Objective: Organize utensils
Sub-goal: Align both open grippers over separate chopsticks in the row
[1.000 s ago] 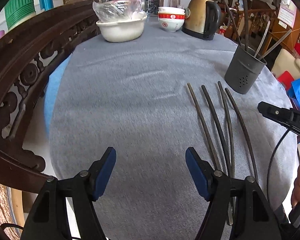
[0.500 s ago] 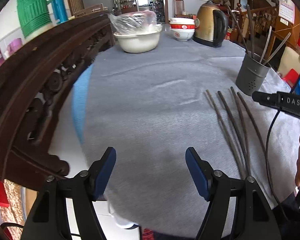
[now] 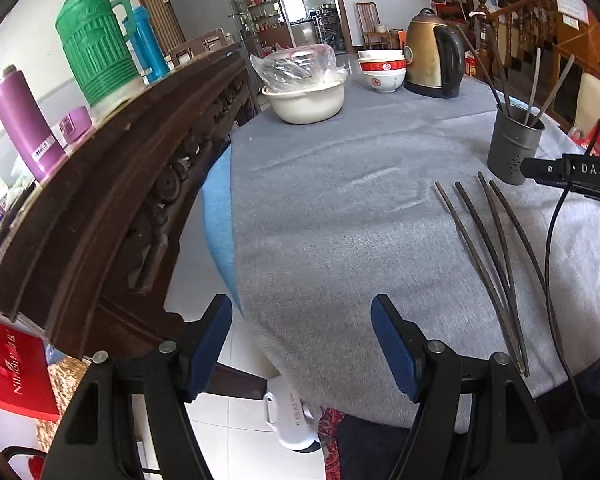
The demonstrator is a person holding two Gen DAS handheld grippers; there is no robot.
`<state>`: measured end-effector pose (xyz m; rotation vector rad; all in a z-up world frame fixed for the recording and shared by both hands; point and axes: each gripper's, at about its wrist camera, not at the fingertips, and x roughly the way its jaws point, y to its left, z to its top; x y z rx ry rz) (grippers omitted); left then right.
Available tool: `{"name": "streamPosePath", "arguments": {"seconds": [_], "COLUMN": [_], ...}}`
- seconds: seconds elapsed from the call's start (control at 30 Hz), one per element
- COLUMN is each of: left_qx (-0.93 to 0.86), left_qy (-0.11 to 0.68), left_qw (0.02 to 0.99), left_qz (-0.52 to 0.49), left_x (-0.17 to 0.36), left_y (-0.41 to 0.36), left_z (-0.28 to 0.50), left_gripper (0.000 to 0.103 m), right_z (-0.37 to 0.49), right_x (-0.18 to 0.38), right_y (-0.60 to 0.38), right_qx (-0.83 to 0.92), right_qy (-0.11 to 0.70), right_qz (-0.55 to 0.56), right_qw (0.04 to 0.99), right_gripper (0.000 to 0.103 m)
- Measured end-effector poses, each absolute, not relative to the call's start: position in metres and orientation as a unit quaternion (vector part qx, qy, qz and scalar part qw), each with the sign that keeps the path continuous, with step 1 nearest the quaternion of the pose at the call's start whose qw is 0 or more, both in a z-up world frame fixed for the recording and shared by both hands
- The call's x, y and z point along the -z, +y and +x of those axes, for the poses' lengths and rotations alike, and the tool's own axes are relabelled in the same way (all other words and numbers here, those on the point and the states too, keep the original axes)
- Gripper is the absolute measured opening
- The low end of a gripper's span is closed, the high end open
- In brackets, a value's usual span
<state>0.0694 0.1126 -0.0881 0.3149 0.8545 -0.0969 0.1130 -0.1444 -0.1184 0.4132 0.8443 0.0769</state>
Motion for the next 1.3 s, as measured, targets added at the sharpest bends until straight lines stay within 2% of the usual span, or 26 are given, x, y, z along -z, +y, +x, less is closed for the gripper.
{"name": "streamPosePath", "arguments": {"seconds": [0.3,1.0,1.3], "left_qx": [0.061,0.081,0.045], "left_qy": [0.409,0.432,0.531], "left_qw": [0.895,0.858,0.83], "left_qz": [0.168,0.266,0.164], "left_x": [0.081,0.1,0.127], "left_y": [0.087,-0.034,-0.022], "left_z": [0.059,0.07,0.112], "left_gripper": [0.073,0.073,0.073], "right_z": [0.097,0.061,0.036], "right_x": [0.116,0.142,0.154], "right_y": [-0.157,-0.255,-0.303], "right_qx": [-0.043,-0.057,-0.058], "right_qy": [0.394,0.372,0.373], "right_qz": [0.207,0.282,0.306], "right_qw": [0.894,0.883,0.874], "right_gripper": [0.029,0.029,0.03]}}
